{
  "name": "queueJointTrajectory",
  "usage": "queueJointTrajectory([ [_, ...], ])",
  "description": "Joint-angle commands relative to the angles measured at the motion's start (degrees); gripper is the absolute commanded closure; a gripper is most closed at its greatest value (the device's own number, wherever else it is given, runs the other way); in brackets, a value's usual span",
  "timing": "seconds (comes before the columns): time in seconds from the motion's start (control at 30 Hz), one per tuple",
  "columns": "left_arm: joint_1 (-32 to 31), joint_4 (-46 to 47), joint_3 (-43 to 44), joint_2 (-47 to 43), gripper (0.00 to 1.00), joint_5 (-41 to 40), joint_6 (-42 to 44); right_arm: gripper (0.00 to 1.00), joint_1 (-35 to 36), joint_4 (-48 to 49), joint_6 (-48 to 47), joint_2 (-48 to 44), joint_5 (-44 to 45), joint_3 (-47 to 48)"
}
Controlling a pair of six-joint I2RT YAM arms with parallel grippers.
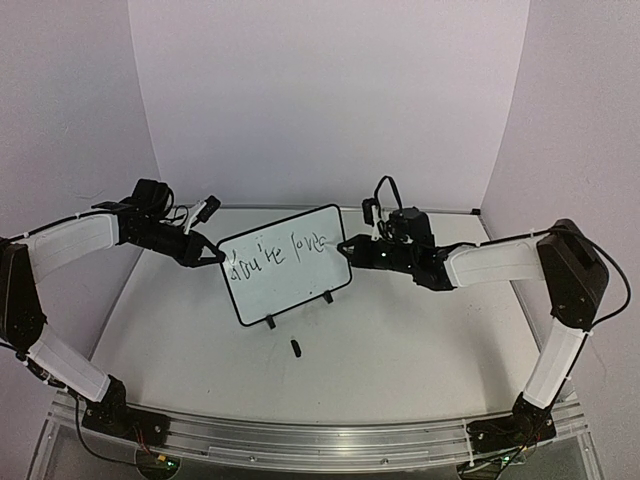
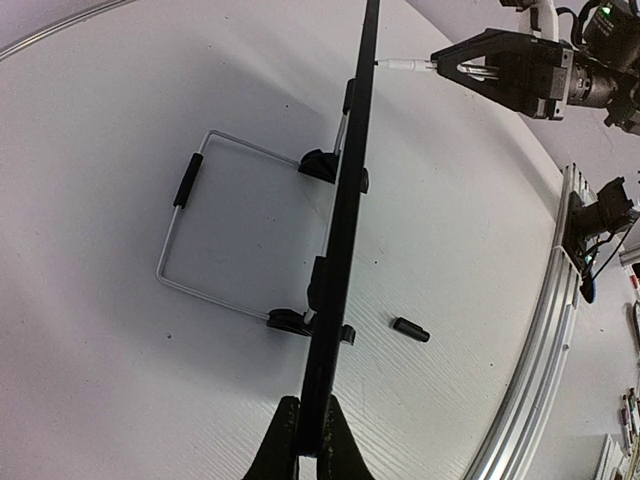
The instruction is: Write a sentence on the whiteboard
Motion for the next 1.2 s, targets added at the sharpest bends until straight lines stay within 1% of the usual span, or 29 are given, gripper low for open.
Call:
queueJointTrajectory([
  [0.0, 0.3, -0.8, 1.3, 0.9, 1.0, -6.0, 1.7, 1.0, -0.4, 0.9, -1.3, -1.9, 2.6, 4.0],
  [0.43, 0.3, -0.9, 1.3, 1.0, 1.0, -6.0, 1.8, 1.0, -0.6, 0.9, -1.8, -1.5, 2.3, 6.2],
  [0.9, 0.3, -0.8, 1.3, 1.2, 1.0, -6.0, 1.8, 1.0, -0.6, 2.1, 0.8, -0.4, 1.3, 0.9],
  [1.17, 0.3, -0.8, 1.3, 1.3, 1.0, -6.0, 1.8, 1.0, -0.6, 2.5, 1.1, 0.2, 1.7, -0.4],
])
